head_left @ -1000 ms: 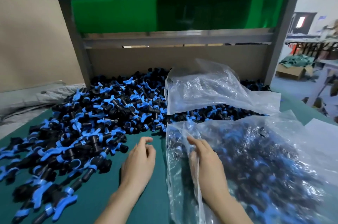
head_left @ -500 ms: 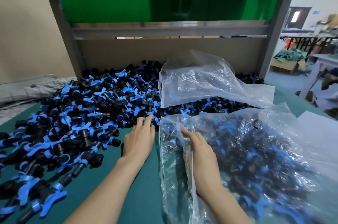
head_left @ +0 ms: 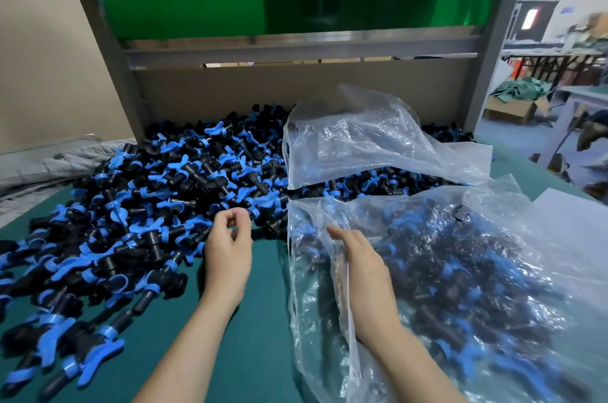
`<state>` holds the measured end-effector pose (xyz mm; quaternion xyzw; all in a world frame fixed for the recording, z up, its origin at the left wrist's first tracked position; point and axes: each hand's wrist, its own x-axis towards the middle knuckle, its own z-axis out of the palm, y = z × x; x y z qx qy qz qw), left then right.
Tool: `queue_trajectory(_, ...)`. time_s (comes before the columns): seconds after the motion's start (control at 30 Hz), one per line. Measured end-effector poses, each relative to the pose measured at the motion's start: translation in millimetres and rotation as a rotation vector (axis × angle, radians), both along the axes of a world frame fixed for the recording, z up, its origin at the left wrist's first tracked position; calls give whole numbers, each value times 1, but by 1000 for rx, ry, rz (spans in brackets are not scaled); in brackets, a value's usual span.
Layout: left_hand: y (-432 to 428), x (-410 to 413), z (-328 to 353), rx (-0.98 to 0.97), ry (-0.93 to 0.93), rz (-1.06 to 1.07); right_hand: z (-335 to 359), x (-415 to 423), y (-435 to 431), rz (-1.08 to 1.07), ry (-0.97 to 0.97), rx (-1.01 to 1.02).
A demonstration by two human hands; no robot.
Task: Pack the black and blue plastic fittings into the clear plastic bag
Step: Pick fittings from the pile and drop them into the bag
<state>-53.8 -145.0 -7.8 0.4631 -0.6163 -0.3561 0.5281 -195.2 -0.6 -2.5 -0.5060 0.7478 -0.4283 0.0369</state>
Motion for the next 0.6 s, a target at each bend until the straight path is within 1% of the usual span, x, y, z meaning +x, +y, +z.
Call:
queue_trajectory(0.1, 2, 6, 1, 38, 96, 44, -1, -1, -1, 4, 5, -4)
queue_trajectory(0.27, 8, 12, 2, 96, 167, 44, -4, -2, -1, 7, 6, -12)
queue_trajectory(0.4, 15, 15, 5, 111, 168, 10, -4, -1, -3, 6, 12, -18)
queue_trajectory(0.6, 27, 17, 5, 96, 130, 17, -5, -2, -3, 2, 12, -10)
